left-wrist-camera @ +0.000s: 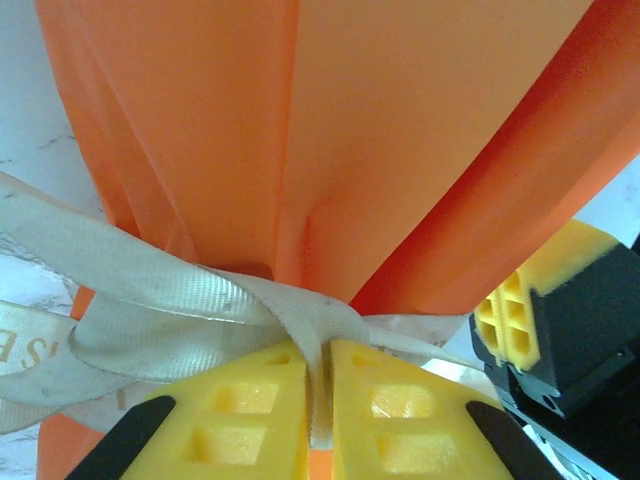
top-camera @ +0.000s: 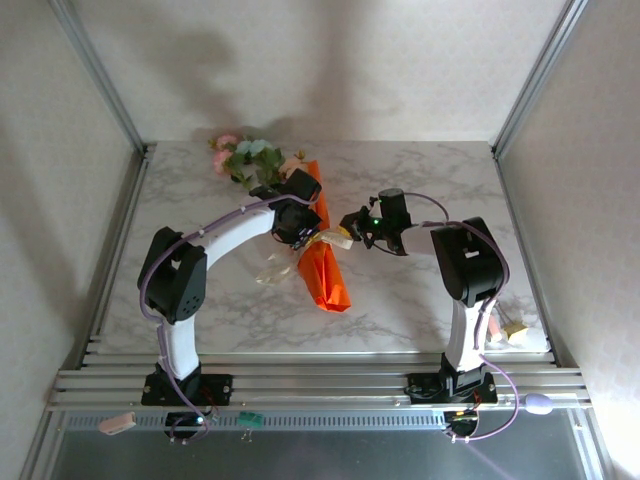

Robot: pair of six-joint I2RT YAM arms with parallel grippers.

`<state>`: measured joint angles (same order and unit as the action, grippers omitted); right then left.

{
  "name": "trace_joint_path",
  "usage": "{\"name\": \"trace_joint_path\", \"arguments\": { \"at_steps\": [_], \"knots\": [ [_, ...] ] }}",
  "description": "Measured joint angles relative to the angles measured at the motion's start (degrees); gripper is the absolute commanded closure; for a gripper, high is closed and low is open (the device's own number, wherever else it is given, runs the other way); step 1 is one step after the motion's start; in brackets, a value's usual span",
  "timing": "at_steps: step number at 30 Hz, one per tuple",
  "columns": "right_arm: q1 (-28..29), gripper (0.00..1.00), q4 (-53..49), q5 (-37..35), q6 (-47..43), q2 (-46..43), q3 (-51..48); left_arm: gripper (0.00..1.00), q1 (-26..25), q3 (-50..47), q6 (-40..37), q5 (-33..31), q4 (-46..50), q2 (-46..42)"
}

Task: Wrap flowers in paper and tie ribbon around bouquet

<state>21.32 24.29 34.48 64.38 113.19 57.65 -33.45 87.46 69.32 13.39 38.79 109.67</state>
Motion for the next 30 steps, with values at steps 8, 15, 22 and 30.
{"name": "trace_joint_path", "arguments": {
  "at_steps": [8,15,22,30],
  "knots": [
    [-0.4,1.0,-0.4,-4.5,0.9,-3.1,-2.0,0.91,0.0,-0.3,0.0,-0.3,0.0,0.0],
    [-1.8,1.0,-2.3,-6.3,0.8,-4.3,-1.7,0.92,0.0,-0.3,0.0,-0.4,0.0,0.0],
    [-3.2,1.0,-5.4,-7.1,-0.3,-5.1,-1.7,0.92,0.0,-0.3,0.0,-0.6,0.0,0.0],
    [-6.3,1.0,-7.8,-8.1,-2.0,-6.7,-1.2,0.92,0.0,-0.3,0.0,-0.6,0.0,0.0]
  ]
}}
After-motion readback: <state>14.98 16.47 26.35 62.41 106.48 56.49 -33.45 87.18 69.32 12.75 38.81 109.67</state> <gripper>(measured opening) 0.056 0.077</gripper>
